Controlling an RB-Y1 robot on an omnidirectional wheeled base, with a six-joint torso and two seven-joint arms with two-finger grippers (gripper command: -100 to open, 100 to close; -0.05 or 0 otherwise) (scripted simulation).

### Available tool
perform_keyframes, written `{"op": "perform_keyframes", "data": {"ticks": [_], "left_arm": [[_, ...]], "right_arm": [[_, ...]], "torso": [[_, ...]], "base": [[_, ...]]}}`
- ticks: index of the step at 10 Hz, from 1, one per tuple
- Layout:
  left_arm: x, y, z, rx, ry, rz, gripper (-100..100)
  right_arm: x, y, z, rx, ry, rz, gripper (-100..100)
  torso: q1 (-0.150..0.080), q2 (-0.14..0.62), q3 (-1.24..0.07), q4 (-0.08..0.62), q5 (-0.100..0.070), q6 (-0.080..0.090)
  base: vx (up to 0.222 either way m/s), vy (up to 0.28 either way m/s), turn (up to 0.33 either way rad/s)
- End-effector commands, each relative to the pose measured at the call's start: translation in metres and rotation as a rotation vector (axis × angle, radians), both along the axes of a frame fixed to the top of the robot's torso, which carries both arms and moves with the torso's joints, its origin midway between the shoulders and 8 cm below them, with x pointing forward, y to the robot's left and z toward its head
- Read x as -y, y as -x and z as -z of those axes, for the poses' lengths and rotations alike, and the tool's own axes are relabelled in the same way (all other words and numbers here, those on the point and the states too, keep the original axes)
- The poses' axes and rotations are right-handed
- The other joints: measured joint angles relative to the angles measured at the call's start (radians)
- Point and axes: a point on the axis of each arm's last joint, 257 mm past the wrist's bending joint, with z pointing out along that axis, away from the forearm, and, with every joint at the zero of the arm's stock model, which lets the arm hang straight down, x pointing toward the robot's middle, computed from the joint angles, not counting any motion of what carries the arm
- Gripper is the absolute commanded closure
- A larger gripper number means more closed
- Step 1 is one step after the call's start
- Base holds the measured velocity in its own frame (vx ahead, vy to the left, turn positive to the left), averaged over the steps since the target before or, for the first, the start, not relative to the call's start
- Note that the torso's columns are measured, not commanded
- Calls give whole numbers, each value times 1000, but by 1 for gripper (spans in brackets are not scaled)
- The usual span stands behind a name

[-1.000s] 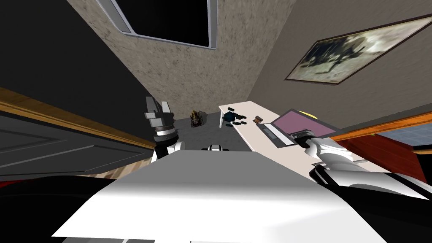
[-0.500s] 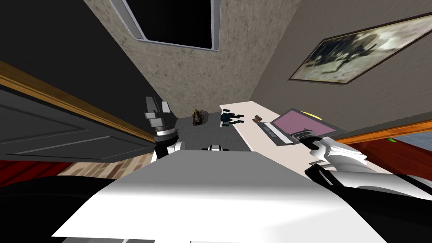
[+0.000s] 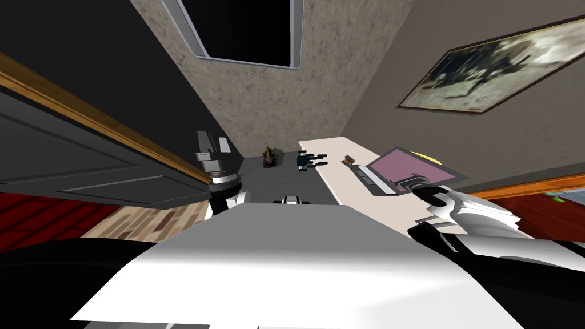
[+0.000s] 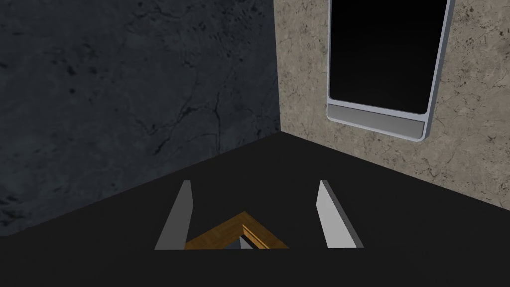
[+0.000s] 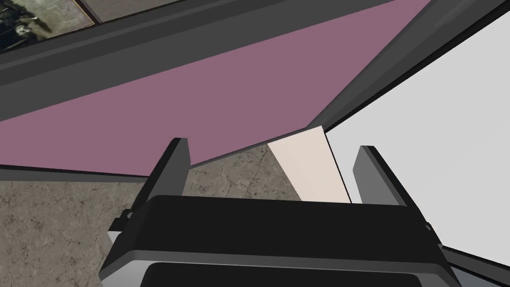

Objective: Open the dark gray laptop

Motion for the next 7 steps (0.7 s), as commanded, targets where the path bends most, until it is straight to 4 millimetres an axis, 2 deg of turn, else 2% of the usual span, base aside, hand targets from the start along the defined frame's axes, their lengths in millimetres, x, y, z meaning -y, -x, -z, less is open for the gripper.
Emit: {"op": "perform_keyframes", "data": {"ticks": [1,2,7], "left_arm": [[0,0,0,0,0,0,0],[0,0,0,0,0,0,0],[0,0,0,0,0,0,0]], "right_arm": [[-7,-2,-6,10,-9,-55,-100],[-2,4,-14,15,4,-61,-100],[-16,-1,-22,39,-5,-141,-100]], "torso": [[0,1,0,0,0,-1],[-2,1,1,0,0,0],[-1,1,1,0,0,0]], "base": [[-80,-41,99],[-104,-56,151],[-65,-40,59]]}}
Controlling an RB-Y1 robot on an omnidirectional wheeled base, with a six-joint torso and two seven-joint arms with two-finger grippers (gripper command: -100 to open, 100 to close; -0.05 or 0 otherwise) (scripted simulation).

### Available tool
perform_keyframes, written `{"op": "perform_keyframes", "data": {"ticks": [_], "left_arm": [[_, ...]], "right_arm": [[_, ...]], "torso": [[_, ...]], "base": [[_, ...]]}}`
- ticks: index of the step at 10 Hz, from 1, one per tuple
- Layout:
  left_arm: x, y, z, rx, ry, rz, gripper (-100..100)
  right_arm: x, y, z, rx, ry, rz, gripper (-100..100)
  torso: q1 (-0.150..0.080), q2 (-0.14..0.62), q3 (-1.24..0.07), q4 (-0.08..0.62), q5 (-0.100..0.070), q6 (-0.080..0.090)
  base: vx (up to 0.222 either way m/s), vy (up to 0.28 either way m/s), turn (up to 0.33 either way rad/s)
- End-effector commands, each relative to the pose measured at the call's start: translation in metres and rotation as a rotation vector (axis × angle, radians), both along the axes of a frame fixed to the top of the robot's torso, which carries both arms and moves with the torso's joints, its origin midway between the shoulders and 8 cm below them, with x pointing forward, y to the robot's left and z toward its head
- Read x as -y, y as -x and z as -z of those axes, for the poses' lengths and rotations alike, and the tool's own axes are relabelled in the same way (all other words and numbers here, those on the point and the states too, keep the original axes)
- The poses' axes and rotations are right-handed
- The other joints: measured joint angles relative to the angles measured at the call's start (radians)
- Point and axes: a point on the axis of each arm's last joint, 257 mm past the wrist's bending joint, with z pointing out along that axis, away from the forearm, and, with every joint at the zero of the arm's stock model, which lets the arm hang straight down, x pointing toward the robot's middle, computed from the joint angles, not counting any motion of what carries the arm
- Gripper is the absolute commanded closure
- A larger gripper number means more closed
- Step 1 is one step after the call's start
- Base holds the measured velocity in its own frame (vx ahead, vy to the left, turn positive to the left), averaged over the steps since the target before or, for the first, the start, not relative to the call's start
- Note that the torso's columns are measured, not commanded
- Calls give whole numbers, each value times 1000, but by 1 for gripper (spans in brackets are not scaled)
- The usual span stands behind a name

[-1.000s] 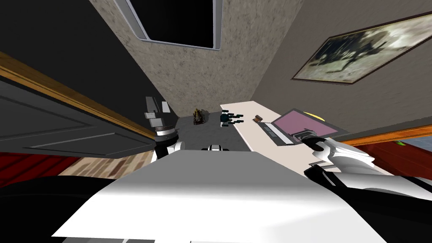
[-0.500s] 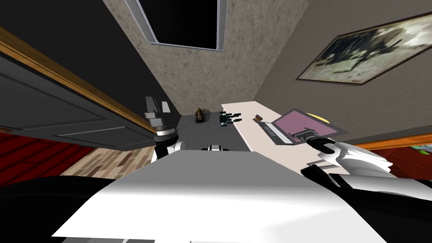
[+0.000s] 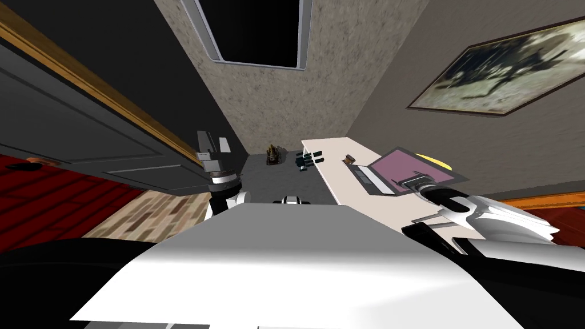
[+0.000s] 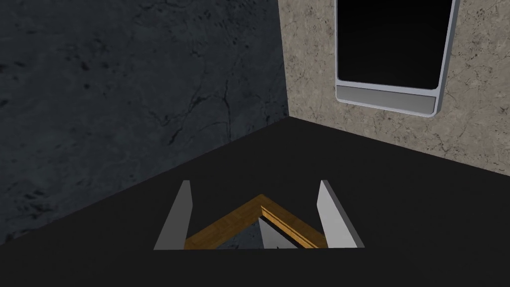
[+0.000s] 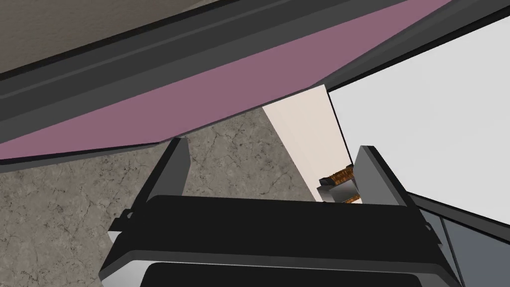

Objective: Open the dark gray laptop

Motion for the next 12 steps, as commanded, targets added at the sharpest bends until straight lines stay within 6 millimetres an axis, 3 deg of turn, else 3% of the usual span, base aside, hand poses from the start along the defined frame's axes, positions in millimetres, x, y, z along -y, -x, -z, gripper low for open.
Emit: {"op": "perform_keyframes", "data": {"ticks": [1,5,12], "left_arm": [[0,0,0,0,0,0,0],[0,0,0,0,0,0,0],[0,0,0,0,0,0,0]], "right_arm": [[-1,3,-10,20,11,-35,-100],[-11,1,-20,45,14,-96,-100],[-25,8,-63,138,78,-226,-100]], "torso": [[1,-1,-1,0,0,0],[-2,1,1,0,0,1],[-1,0,0,0,0,1]], "base": [[-73,-18,122],[-79,-40,80],[-83,-36,97]]}}
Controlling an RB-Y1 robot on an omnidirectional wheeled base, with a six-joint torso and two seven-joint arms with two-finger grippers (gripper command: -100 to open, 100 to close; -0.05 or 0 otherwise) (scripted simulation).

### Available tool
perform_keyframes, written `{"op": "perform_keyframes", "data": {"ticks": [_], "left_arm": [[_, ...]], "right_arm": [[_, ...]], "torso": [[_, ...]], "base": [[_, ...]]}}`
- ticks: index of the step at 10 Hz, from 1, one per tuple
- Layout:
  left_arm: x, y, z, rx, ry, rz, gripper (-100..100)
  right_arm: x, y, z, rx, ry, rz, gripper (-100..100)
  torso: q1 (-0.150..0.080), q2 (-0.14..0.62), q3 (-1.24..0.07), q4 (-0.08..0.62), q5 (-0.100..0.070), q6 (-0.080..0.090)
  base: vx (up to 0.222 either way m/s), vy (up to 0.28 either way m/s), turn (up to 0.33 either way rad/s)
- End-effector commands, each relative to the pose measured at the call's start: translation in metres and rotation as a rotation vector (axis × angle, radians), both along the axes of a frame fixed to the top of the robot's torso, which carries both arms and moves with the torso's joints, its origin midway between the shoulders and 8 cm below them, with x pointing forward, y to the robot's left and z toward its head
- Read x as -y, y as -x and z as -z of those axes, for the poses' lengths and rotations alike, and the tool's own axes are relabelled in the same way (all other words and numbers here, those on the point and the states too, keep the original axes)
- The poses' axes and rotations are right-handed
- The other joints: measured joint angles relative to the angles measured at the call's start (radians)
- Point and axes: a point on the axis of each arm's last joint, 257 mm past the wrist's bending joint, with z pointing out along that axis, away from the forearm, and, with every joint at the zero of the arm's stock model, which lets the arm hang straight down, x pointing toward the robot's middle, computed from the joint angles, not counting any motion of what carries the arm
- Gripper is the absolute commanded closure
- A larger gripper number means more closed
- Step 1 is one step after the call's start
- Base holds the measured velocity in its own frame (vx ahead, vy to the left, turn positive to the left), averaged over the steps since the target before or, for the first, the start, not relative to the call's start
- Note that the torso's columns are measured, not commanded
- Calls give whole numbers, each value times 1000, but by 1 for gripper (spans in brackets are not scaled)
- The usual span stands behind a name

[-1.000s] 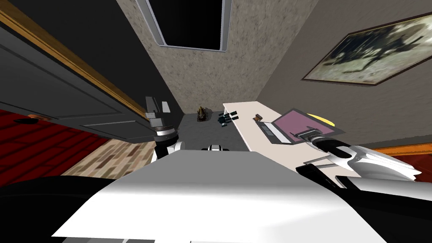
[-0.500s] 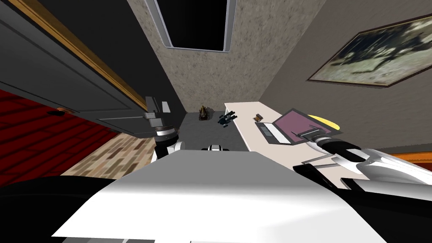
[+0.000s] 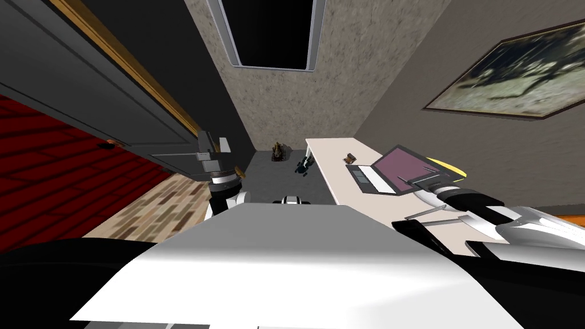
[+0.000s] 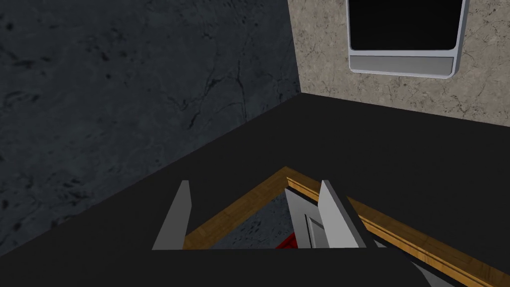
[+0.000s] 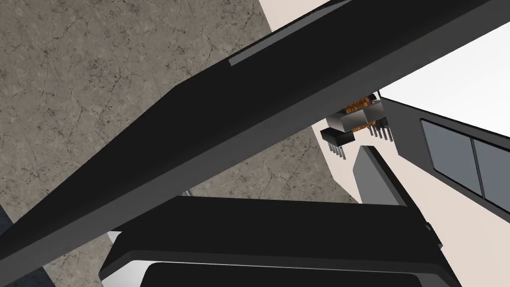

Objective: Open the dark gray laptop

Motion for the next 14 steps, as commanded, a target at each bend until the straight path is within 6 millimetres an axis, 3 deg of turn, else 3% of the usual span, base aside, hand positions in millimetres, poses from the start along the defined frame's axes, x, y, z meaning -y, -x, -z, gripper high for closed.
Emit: {"op": "perform_keyframes", "data": {"ticks": [1,4,9,13,14], "left_arm": [[0,0,0,0,0,0,0],[0,0,0,0,0,0,0],[0,0,0,0,0,0,0],[0,0,0,0,0,0,0],[0,0,0,0,0,0,0]], "right_arm": [[-6,2,-14,31,19,-42,-100],[-13,9,-42,95,75,-102,-100],[-21,14,-63,154,115,-148,-100],[-21,16,-67,164,122,-153,-100],[-33,-3,-54,105,99,-187,-100]], "torso": [[0,1,0,0,0,0],[0,2,1,0,0,-1],[-1,-2,-1,-1,-1,-2],[-2,0,0,0,-1,-2],[0,-1,0,0,-1,-1]], "base": [[-74,-39,52],[-114,-50,127],[-64,-31,48],[-25,-42,17],[-172,-113,444]]}}
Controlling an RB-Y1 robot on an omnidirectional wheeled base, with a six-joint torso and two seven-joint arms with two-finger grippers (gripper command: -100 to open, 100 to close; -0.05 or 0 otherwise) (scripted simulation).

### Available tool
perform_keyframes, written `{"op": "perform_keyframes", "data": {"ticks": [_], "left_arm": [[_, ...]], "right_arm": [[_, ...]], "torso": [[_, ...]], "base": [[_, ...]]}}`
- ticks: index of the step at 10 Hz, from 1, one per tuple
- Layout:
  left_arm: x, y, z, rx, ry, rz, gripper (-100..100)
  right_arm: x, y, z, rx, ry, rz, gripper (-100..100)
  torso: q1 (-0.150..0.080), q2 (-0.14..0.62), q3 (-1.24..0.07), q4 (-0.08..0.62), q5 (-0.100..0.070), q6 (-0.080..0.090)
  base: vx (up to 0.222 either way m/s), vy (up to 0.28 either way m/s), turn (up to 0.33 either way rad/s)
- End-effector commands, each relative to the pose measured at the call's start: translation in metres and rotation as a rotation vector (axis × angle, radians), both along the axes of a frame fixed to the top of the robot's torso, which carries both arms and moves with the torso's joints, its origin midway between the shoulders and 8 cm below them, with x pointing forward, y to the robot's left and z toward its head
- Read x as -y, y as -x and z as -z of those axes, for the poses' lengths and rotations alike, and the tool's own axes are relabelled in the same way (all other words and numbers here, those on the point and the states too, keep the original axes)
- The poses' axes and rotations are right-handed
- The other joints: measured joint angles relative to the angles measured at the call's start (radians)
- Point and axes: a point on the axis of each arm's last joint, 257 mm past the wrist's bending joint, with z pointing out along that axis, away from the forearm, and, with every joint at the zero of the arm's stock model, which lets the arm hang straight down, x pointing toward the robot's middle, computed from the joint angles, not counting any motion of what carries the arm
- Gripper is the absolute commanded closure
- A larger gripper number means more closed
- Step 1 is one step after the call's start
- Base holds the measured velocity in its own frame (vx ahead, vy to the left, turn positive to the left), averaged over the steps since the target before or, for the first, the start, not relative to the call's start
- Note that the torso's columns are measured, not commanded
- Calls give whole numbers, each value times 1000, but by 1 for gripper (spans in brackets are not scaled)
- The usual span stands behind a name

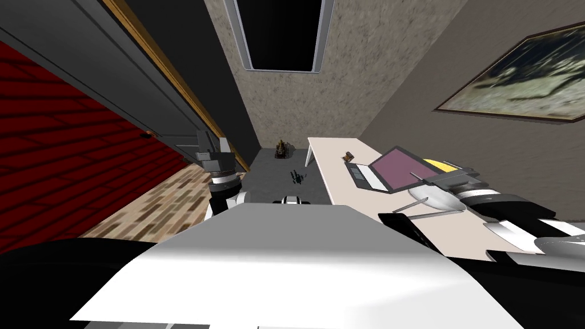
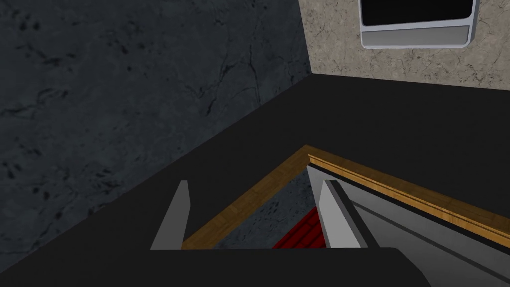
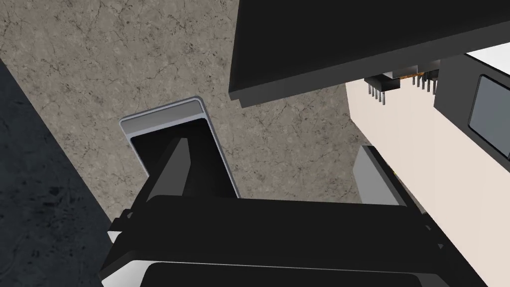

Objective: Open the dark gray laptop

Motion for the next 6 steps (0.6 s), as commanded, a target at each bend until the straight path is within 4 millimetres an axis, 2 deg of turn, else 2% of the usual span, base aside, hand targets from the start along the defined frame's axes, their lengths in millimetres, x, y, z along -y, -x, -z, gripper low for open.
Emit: {"op": "perform_keyframes", "data": {"ticks": [1,2,4,5,6], "left_arm": [[0,0,0,0,0,0,0],[0,0,0,0,0,0,0],[0,0,0,0,0,0,0],[0,0,0,0,0,0,0],[0,0,0,0,0,0,0]], "right_arm": [[0,-10,23,-94,-33,16,-100],[4,-15,24,-96,-57,39,-100],[10,-18,22,-89,-60,63,-100],[-4,-35,33,-150,-68,30,-100],[3,-31,37,-160,-90,56,-100]], "torso": [[-3,8,4,2,0,0],[-4,7,5,2,-1,-1],[4,-5,-3,-2,2,0],[4,-7,-4,-2,2,1],[6,-2,-2,-1,2,-2]], "base": [[-208,-156,176],[-118,-116,124],[-25,-28,-11],[-58,50,187],[-88,87,287]]}}
